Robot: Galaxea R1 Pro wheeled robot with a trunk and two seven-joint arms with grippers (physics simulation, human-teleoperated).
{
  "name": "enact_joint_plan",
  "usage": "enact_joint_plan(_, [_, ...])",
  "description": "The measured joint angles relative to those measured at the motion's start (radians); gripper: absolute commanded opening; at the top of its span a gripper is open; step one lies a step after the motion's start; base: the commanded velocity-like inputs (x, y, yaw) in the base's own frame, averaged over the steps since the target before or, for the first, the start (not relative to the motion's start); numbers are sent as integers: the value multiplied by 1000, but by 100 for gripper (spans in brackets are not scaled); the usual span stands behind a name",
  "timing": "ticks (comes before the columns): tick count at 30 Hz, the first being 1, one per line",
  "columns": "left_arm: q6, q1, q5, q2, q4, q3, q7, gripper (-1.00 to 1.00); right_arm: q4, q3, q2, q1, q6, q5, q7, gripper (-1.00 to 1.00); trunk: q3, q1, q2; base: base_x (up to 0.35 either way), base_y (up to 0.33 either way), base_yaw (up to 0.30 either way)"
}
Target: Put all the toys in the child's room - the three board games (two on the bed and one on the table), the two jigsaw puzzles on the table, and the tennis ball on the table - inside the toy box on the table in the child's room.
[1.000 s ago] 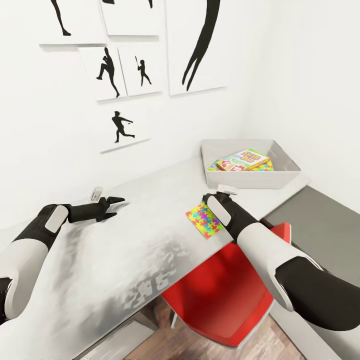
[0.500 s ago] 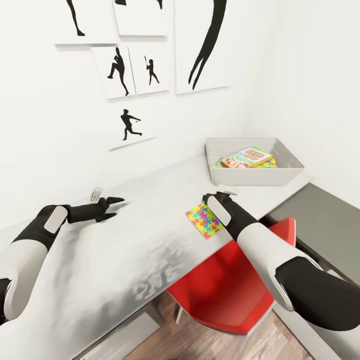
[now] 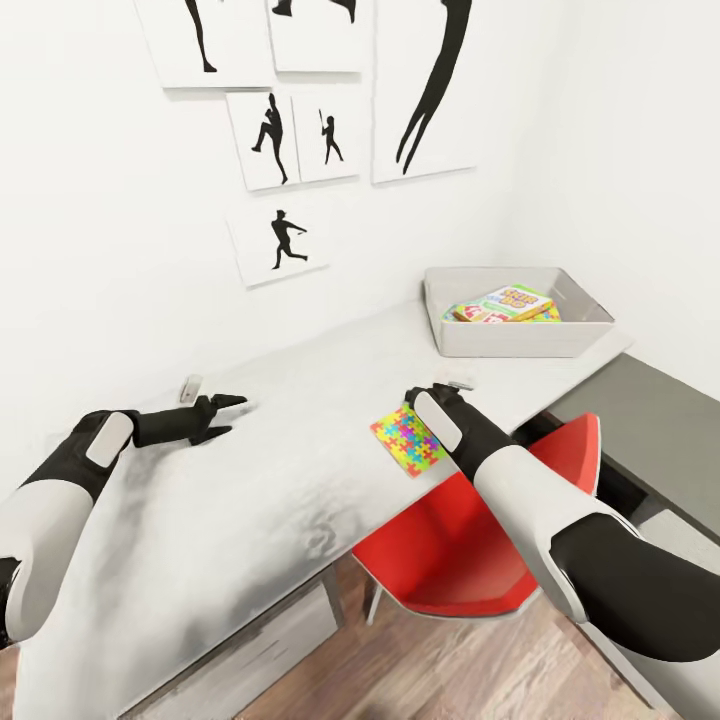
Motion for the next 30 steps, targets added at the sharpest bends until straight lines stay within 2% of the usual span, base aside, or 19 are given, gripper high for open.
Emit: enact_joint_plan(30, [0,0,0,3,0,0,0,100,0,0,0,0,1,-1,0,100,0,0,0,-182,217,0])
